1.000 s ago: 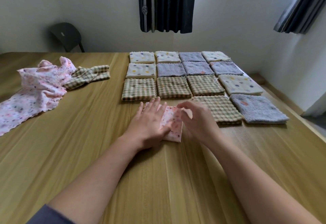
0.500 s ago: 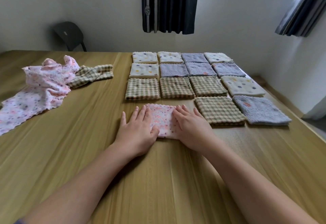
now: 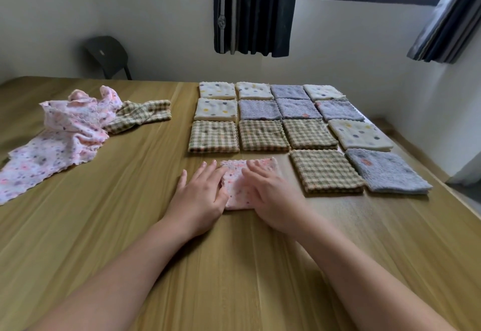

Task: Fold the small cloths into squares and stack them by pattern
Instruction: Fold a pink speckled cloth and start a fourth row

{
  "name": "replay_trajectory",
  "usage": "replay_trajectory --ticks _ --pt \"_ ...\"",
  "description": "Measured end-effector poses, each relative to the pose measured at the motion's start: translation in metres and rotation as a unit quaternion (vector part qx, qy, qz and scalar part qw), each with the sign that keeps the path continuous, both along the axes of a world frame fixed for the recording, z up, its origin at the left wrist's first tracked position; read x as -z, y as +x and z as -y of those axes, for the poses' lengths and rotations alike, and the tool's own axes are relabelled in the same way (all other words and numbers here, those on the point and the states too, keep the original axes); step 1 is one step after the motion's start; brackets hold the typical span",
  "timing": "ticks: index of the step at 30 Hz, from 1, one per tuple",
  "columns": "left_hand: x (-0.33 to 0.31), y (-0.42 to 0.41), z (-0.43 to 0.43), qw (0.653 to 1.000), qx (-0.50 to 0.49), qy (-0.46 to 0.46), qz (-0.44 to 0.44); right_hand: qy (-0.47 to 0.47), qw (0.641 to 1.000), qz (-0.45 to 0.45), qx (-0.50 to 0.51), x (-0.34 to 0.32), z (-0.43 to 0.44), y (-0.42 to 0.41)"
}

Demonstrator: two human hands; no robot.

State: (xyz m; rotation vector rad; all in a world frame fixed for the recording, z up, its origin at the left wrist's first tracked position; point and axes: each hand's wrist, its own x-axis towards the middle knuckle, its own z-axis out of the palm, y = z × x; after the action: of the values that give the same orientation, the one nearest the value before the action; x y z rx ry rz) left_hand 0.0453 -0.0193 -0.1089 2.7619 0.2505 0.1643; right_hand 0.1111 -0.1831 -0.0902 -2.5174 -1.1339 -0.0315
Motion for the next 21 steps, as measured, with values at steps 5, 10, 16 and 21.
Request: replay_trajectory --ticks 5,10,16,21 --pt "0.001 0.001 -0.003 0.998 -0.053 -0.016 0.008 -0.038 0.999 -0.012 0.035 0.006 0.008 0.008" --pt "0.0 0.002 -0.007 0.998 -0.068 -0.004 0.01 -0.021 0.999 0.001 0.032 0.005 0.004 0.006" --pt "0.002 0.002 -0.006 0.998 -0.059 0.022 -0.021 -0.044 0.998 0.009 0.05 0.01 0.008 0.011" --pt "0.002 0.002 -0.006 0.997 -0.061 0.028 -0.025 -0.025 0.998 0.021 0.049 0.005 0.009 0.012"
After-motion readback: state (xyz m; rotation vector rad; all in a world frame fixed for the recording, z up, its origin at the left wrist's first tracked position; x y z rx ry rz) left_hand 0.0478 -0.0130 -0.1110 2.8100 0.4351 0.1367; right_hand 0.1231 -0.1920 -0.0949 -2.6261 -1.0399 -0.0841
